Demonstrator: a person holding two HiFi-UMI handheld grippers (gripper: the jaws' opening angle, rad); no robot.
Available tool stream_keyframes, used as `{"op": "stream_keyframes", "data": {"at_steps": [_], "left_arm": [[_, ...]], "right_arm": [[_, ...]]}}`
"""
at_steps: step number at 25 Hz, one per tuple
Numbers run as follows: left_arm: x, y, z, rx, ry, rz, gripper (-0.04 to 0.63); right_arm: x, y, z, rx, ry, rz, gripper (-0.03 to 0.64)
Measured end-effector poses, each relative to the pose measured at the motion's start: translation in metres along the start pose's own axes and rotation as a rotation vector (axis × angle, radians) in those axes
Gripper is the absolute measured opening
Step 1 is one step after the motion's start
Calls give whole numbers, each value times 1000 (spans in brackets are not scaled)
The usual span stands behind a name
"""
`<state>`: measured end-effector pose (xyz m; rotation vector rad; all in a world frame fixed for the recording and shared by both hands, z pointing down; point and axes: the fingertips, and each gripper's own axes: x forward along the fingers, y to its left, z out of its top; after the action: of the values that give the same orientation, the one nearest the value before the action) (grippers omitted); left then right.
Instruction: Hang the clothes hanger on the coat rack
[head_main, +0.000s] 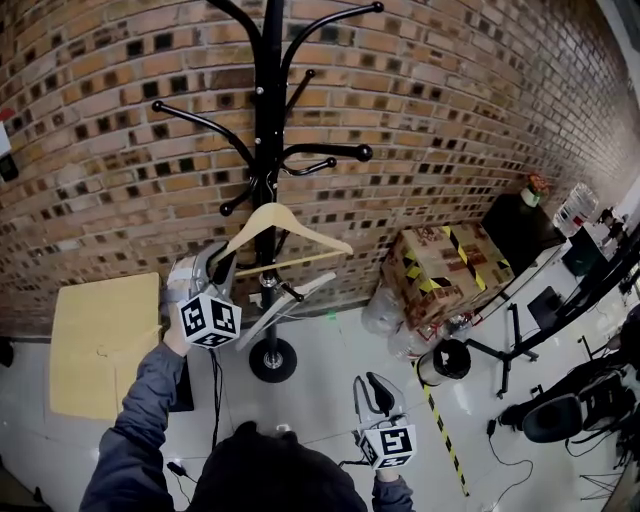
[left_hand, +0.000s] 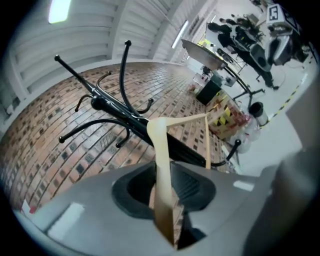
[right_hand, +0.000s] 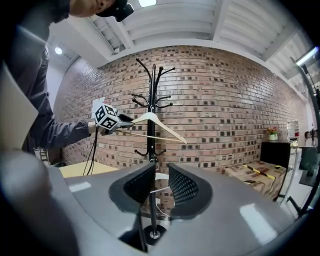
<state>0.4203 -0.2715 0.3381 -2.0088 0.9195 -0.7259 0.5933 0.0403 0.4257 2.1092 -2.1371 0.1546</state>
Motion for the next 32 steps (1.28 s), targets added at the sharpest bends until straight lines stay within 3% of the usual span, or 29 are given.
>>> {"op": "stream_keyframes", "data": {"at_steps": [3, 6, 11, 14, 16, 18, 23, 27, 32], "left_arm": [[1, -3, 3, -29, -27, 15, 137], [1, -3, 10, -136, -67, -27, 191], [-13, -4, 11, -199, -120, -18, 196], [-45, 4, 20, -274, -191, 48, 196], [-74, 3, 37, -327, -254, 42, 196], [-99, -19, 54, -407, -307, -47, 195], [-133, -118, 77, -581, -351, -392, 184], [-145, -168, 94, -636, -349, -524, 183], [-153, -192, 106, -628, -378, -617, 170]], "right_arm": [[-2, 1, -2, 3, 8, 1, 89], [-4, 1, -4, 4, 14, 0, 89], [-9, 2, -5, -2, 17, -9, 89], [-10, 2, -3, -8, 11, -5, 89], [-9, 4, -2, -16, 6, 4, 87], [-10, 8, -4, -17, 13, 8, 87], [-4, 15, -8, -10, 11, 23, 78], [-1, 17, -11, -13, 5, 18, 56], [-1, 20, -15, -7, 31, 17, 37]]}}
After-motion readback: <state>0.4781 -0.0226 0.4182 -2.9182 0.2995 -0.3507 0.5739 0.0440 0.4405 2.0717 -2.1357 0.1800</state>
